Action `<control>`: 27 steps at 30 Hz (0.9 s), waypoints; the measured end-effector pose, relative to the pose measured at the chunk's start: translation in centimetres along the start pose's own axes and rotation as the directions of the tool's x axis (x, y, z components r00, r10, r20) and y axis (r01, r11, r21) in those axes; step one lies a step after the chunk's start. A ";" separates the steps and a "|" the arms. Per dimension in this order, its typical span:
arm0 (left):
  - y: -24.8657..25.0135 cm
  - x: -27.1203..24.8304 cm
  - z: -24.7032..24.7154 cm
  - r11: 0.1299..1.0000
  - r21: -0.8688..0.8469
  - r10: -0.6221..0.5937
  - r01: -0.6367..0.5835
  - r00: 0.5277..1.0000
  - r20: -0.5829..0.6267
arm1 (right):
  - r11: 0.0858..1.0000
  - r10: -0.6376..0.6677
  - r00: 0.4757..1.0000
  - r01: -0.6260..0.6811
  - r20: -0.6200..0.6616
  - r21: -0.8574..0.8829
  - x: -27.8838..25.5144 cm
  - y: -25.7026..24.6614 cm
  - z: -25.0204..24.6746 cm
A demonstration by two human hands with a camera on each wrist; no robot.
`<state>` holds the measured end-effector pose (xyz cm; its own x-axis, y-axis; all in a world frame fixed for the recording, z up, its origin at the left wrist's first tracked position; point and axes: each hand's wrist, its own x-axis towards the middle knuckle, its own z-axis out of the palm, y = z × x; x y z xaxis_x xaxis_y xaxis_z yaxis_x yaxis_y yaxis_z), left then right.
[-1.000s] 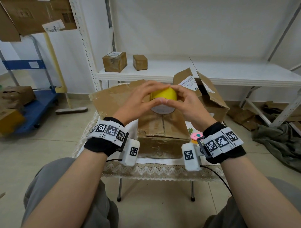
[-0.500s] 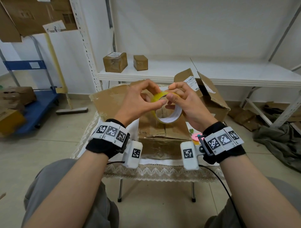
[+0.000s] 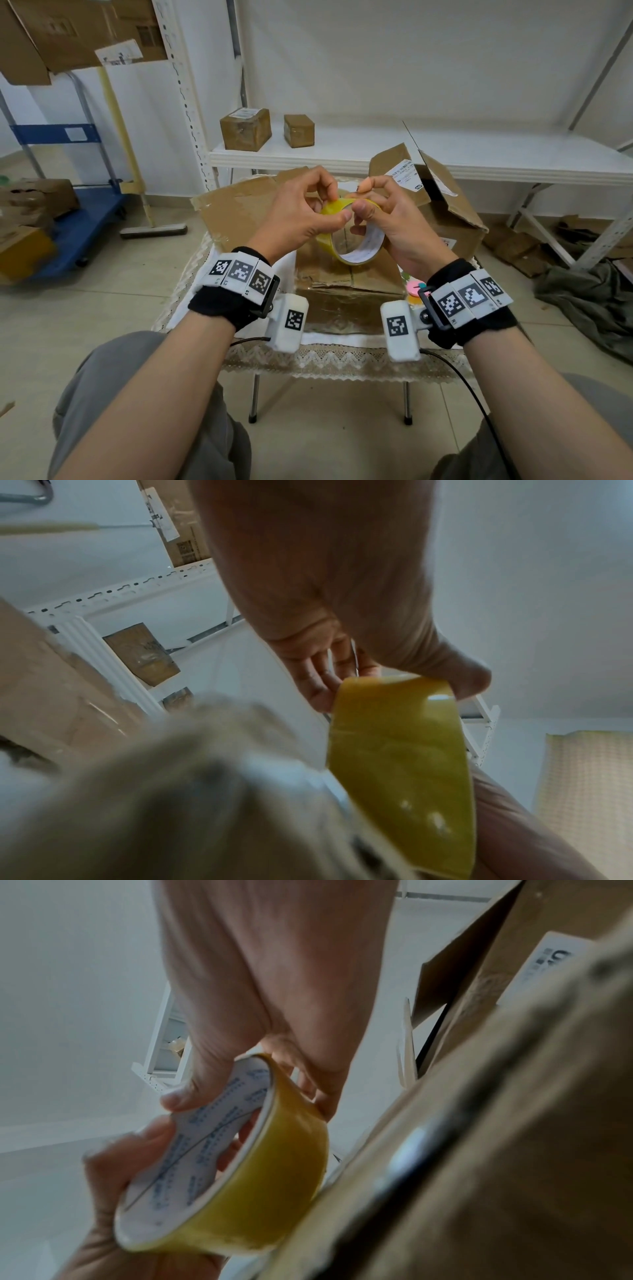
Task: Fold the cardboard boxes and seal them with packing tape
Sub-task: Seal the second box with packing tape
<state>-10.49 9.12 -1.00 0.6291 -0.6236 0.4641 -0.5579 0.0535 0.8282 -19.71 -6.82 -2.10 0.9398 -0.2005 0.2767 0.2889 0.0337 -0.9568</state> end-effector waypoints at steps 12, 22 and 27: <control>0.0 -0.2 0.3 0.999 0.035 0.030 -0.028 0.998 -0.050 | 1.000 0.000 1.000 0.000 -0.001 0.015 0.1 -0.1 -0.1; -0.1 -0.1 0.6 0.999 0.027 0.036 -0.034 0.997 -0.064 | 1.000 0.006 1.000 -0.006 0.019 0.030 -0.3 0.1 0.0; -0.4 -0.3 0.9 1.000 -0.010 0.019 -0.020 0.998 -0.059 | 0.999 -0.004 1.000 0.004 -0.006 0.033 -0.2 0.2 0.1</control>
<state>-10.96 8.60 -1.71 0.6491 -0.5750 0.4979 -0.5651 0.0736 0.8217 -19.88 -6.72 -2.37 0.9376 -0.2061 0.2799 0.2985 0.0648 -0.9522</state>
